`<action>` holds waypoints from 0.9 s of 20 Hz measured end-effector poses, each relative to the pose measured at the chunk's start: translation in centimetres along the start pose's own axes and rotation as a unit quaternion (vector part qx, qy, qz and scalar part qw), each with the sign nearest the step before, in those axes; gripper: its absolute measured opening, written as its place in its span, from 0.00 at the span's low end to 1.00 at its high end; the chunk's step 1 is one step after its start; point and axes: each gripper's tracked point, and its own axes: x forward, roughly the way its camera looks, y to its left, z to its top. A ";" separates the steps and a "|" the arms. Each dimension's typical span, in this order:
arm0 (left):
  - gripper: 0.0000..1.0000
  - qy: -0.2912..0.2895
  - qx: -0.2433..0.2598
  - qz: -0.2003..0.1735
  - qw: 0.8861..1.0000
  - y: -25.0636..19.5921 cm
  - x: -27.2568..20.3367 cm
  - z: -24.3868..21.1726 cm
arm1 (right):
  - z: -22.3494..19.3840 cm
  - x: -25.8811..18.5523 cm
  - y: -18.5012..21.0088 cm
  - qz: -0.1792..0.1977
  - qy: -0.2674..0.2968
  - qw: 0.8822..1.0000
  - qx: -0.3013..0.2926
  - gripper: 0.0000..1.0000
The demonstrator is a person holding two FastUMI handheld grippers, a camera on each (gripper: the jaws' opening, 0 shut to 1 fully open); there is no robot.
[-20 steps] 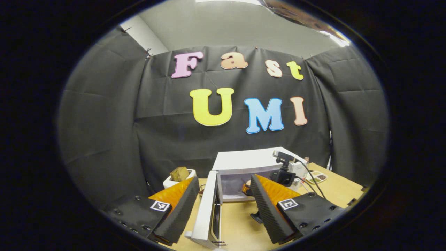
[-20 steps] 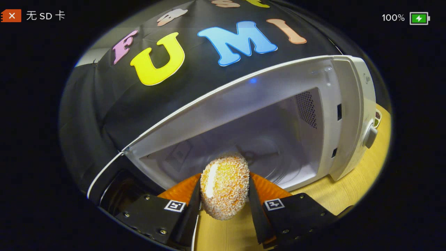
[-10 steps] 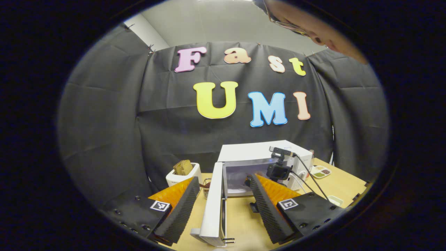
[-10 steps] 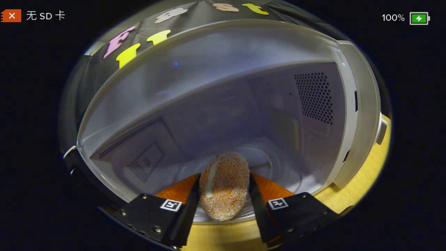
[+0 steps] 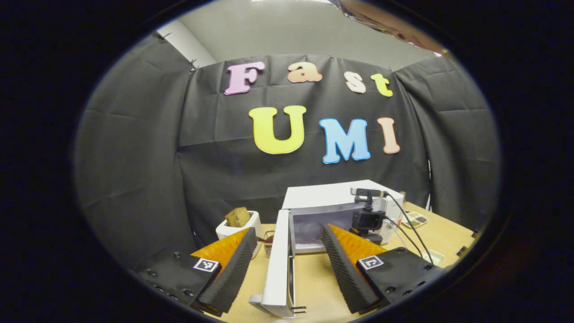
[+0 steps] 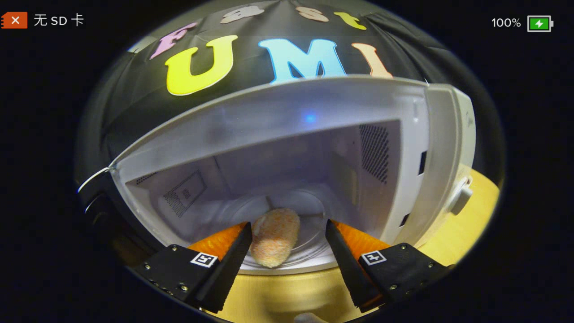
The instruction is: Open the microwave oven with the left hand, put the food in, and close the microwave oven.
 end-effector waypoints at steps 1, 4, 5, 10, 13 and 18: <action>0.95 -0.005 0.001 0.001 1.000 0.0 0.1 0.5 | 0.7 -1.7 -0.5 0.008 0.003 1.000 -0.011 1.00; 0.99 -0.016 -0.004 0.007 1.000 0.3 -0.2 1.8 | 4.8 -8.0 -1.7 0.046 -0.017 0.998 -0.037 1.00; 0.99 -0.018 -0.003 0.006 1.000 0.3 -0.3 2.1 | 6.5 -10.1 -2.5 0.051 -0.025 0.997 -0.043 1.00; 0.99 -0.016 -0.013 0.020 1.000 0.8 -1.2 3.0 | 13.2 -19.5 -6.8 0.081 -0.047 0.993 -0.069 0.98; 0.99 -0.022 0.002 0.031 0.999 1.4 -1.8 3.9 | 16.9 -24.2 -10.7 0.073 -0.069 0.993 -0.064 1.00; 0.97 -0.035 0.015 0.035 0.999 1.5 -2.6 5.1 | 20.2 -31.1 -15.8 0.053 -0.094 0.994 -0.033 1.00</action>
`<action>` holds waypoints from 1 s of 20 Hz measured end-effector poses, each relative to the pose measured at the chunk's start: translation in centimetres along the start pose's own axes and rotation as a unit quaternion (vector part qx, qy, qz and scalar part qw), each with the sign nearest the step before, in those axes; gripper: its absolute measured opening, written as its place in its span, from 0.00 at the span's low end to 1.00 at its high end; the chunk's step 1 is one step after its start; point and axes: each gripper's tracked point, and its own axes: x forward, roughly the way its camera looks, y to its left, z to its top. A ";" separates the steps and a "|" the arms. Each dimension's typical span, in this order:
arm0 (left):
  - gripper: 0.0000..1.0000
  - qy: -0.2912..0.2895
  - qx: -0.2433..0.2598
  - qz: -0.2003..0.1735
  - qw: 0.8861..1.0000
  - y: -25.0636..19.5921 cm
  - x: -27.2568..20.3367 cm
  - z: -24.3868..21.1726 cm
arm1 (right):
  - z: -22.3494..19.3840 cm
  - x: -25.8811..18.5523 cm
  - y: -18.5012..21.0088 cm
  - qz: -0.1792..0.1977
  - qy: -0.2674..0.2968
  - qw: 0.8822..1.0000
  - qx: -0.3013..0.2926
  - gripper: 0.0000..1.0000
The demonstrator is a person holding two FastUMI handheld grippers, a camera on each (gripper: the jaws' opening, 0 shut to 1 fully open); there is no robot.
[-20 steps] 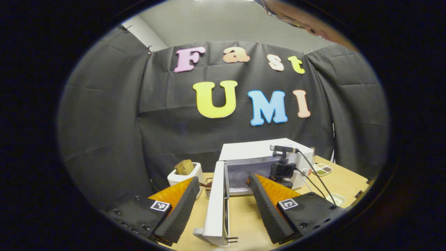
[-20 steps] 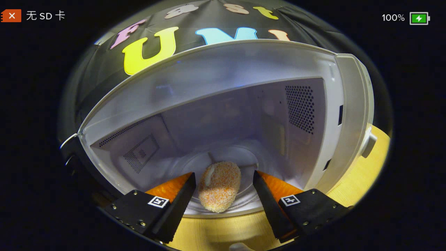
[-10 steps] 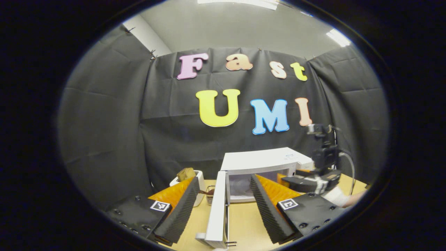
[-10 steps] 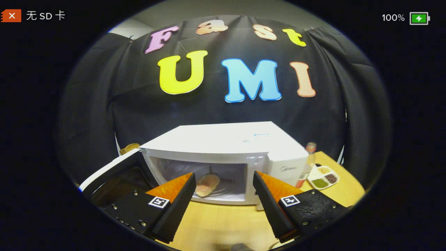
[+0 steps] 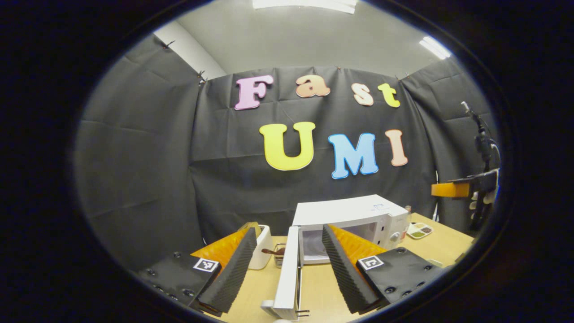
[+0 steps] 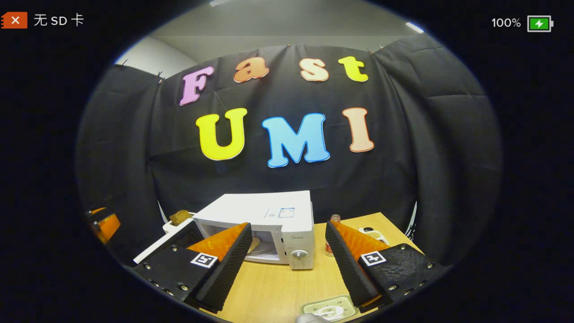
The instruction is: Open the microwave oven with the left hand, put the food in, and close the microwave oven.
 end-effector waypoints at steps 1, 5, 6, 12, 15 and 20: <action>0.98 -0.002 0.005 -0.001 1.000 -0.1 0.1 0.1 | 0.0 -1.2 -0.8 -0.001 0.000 1.000 -0.002 1.00; 0.99 0.012 0.011 0.019 1.000 1.8 0.1 -1.8 | 0.0 -4.0 -3.9 -0.025 0.000 0.999 -0.036 1.00; 0.99 0.016 0.011 0.025 0.999 2.4 0.2 -2.7 | -0.3 -4.3 -4.3 -0.029 0.004 0.999 -0.040 1.00; 0.99 0.066 0.058 0.101 0.991 10.3 -0.7 -10.7 | 0.3 -5.1 -5.8 -0.029 0.022 0.998 -0.053 0.97; 1.00 0.116 0.054 0.126 0.984 12.7 -1.8 -16.1 | 1.2 -4.9 -6.2 -0.031 0.021 0.997 -0.065 0.97; 0.98 0.155 0.044 0.124 0.979 12.4 -2.9 -21.4 | 2.0 -4.4 -6.1 -0.025 0.025 0.997 -0.072 1.00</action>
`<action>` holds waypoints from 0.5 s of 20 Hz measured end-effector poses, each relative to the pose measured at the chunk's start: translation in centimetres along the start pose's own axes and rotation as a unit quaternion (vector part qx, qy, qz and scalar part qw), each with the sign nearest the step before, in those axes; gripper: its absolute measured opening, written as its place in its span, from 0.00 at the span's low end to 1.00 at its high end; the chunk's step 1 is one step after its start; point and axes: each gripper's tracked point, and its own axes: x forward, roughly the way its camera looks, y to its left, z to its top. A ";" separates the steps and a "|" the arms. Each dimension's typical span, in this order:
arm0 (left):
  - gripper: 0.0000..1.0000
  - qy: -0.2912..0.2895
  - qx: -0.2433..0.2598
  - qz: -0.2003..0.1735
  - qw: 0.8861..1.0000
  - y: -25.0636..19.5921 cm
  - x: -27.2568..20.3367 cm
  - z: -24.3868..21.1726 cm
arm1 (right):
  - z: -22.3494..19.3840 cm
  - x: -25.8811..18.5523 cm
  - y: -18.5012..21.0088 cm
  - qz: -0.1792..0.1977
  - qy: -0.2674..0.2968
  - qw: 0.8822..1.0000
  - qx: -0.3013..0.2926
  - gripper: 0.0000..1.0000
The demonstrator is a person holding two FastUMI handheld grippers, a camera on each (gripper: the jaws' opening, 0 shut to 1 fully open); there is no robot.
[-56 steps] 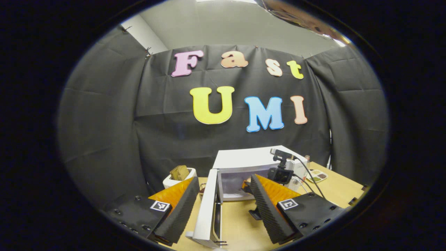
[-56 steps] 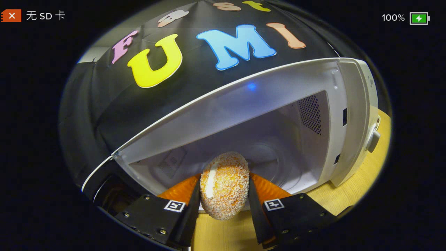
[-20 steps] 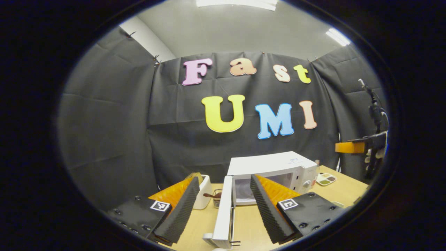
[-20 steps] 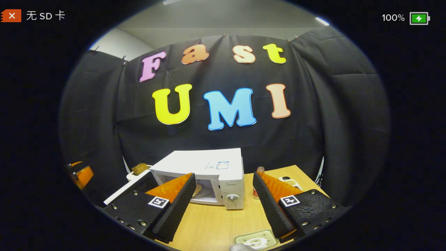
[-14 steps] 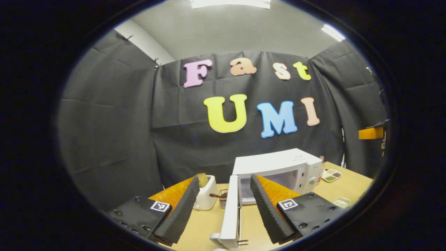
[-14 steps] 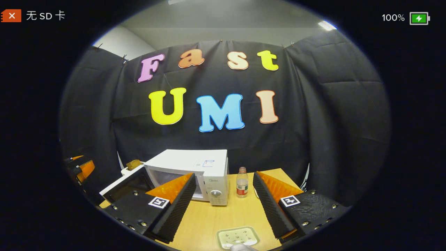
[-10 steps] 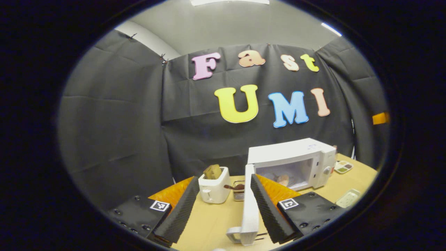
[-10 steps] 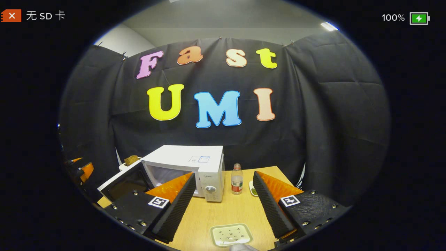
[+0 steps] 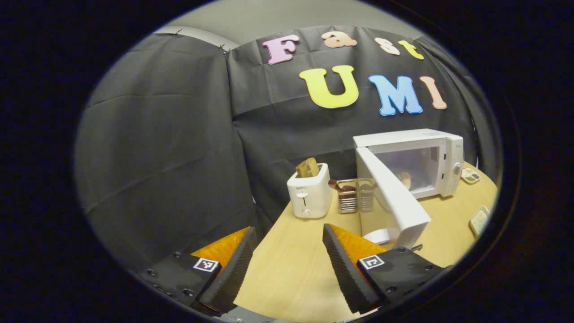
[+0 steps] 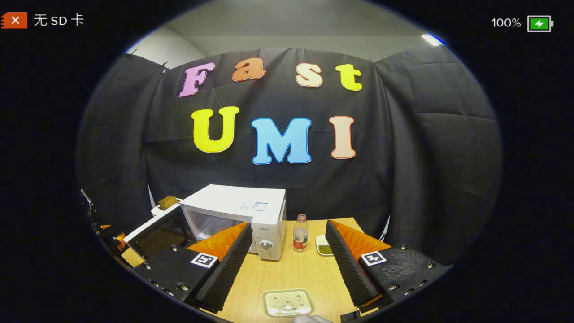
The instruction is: Open the microwave oven with the left hand, put the food in, and close the microwave oven.
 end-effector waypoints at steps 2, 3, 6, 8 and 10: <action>1.00 0.005 0.006 -0.015 1.000 -1.7 0.2 -0.4 | -0.2 0.1 0.4 0.006 0.008 1.000 0.005 1.00; 1.00 0.006 0.015 -0.013 1.000 -2.0 0.5 -0.7 | -0.2 0.1 0.6 0.010 0.010 1.000 0.009 1.00; 0.94 0.005 0.012 -0.027 1.000 -3.3 0.4 -0.4 | -0.4 0.2 0.4 0.010 0.014 1.000 0.005 1.00; 0.94 0.003 0.015 -0.035 0.999 -4.5 0.1 -0.4 | -0.3 0.2 0.3 0.009 0.015 1.000 0.007 1.00; 0.94 0.001 0.018 -0.051 0.999 -6.6 -0.4 -0.2 | -0.3 0.1 0.0 0.008 0.017 1.000 0.008 1.00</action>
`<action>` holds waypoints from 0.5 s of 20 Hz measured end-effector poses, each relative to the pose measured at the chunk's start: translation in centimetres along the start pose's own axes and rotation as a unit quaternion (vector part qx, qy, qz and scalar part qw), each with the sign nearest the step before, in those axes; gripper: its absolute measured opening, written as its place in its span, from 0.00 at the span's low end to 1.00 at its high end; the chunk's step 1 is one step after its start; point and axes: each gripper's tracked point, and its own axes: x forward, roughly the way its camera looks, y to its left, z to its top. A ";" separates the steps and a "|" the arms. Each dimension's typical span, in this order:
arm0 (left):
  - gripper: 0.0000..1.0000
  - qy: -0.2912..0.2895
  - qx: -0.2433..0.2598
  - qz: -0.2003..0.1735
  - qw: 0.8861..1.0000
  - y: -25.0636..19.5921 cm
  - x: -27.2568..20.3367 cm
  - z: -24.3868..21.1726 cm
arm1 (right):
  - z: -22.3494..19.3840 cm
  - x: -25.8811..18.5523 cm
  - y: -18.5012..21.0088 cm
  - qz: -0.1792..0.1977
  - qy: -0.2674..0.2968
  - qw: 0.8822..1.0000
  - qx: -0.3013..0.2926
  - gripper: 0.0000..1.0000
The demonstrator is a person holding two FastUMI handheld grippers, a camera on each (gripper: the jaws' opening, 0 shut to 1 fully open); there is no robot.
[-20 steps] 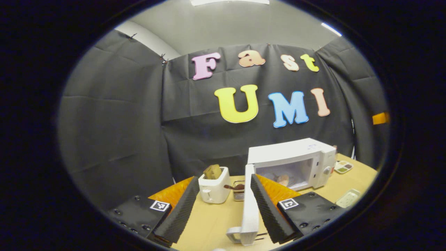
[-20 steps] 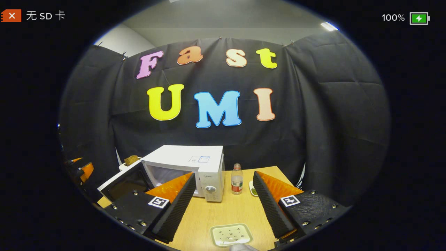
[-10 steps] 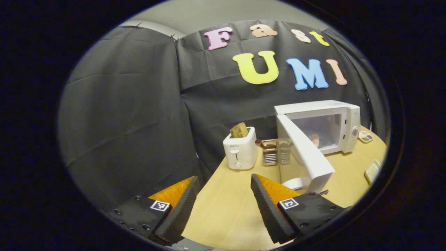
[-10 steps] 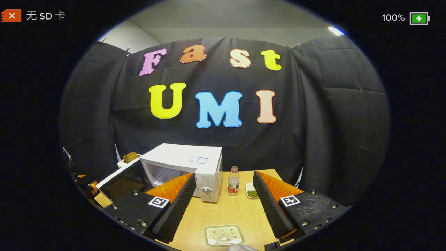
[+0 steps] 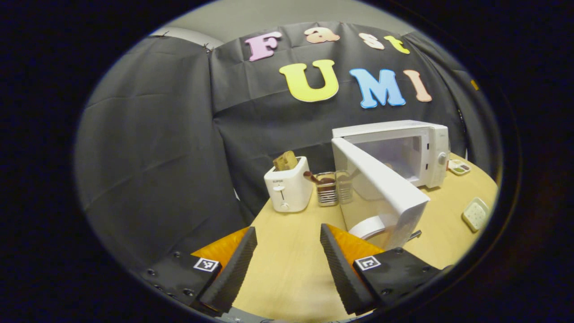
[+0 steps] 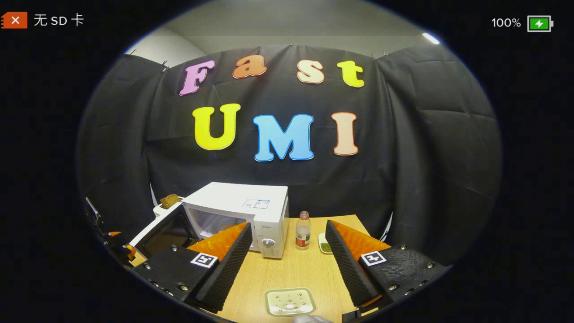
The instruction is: Open the microwave oven with the left hand, put the food in, and close the microwave oven.
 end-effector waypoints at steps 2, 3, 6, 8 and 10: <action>0.94 0.001 0.001 -0.021 1.000 -2.5 -0.3 0.1 | 0.1 0.0 -0.8 -0.007 0.003 1.000 -0.007 1.00; 0.94 -0.002 0.001 -0.033 0.999 -3.9 -0.4 0.1 | 0.3 0.0 -1.2 -0.009 0.003 1.000 -0.010 0.97; 0.94 -0.003 0.000 -0.076 0.997 -8.8 -1.1 0.2 | 0.4 -0.2 -1.9 -0.016 0.006 1.000 -0.008 1.00; 0.94 -0.008 0.011 -0.101 0.995 -11.8 -1.3 0.7 | 0.1 -0.3 -2.6 -0.021 0.011 1.000 -0.010 0.97; 0.94 -0.014 0.015 -0.123 0.992 -14.6 -1.1 1.4 | -0.3 -0.5 -3.4 -0.026 0.018 0.999 -0.012 0.97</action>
